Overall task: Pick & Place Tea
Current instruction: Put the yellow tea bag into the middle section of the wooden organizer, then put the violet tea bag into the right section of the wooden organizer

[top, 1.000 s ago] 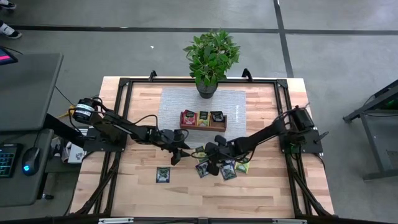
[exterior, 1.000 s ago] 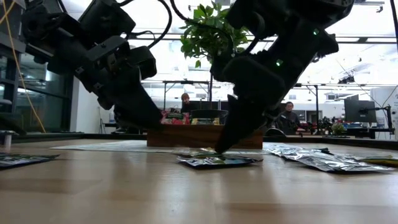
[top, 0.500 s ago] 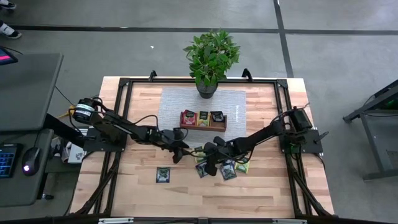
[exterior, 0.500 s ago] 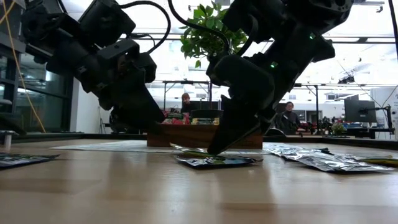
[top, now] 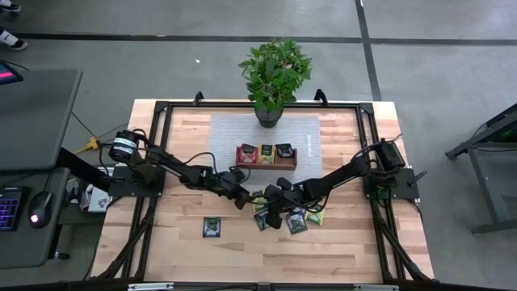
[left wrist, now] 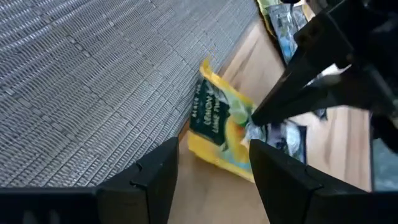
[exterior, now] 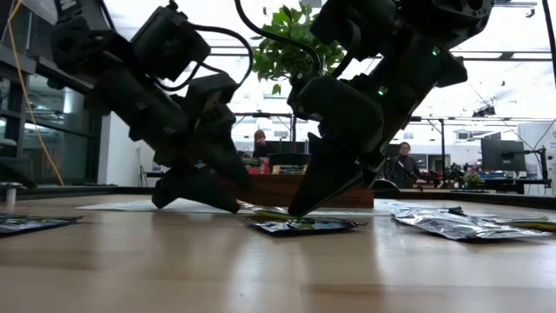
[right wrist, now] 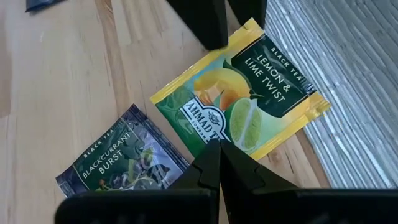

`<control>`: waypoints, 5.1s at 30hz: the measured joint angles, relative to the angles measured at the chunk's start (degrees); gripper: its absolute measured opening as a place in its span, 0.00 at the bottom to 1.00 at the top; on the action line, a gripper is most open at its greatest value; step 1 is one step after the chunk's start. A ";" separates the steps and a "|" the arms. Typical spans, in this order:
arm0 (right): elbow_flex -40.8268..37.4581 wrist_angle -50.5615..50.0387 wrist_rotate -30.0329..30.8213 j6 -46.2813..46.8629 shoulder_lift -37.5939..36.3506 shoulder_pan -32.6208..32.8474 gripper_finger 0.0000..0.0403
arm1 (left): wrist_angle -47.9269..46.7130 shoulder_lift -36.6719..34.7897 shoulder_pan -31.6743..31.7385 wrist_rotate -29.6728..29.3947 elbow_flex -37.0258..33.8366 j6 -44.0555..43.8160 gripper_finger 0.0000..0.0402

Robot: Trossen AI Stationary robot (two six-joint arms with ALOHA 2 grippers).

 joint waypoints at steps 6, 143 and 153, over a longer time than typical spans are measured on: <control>-0.03 0.68 -0.09 -0.02 0.04 0.02 0.00 | -6.77 0.04 -0.02 0.26 3.64 -2.76 0.48; -0.52 -30.06 18.22 13.43 -37.94 4.28 0.00 | -21.62 -3.42 25.09 8.07 18.71 61.21 0.07; -0.52 -30.06 18.36 13.31 -37.94 4.28 0.00 | -21.88 -3.71 25.09 8.46 18.71 62.15 0.35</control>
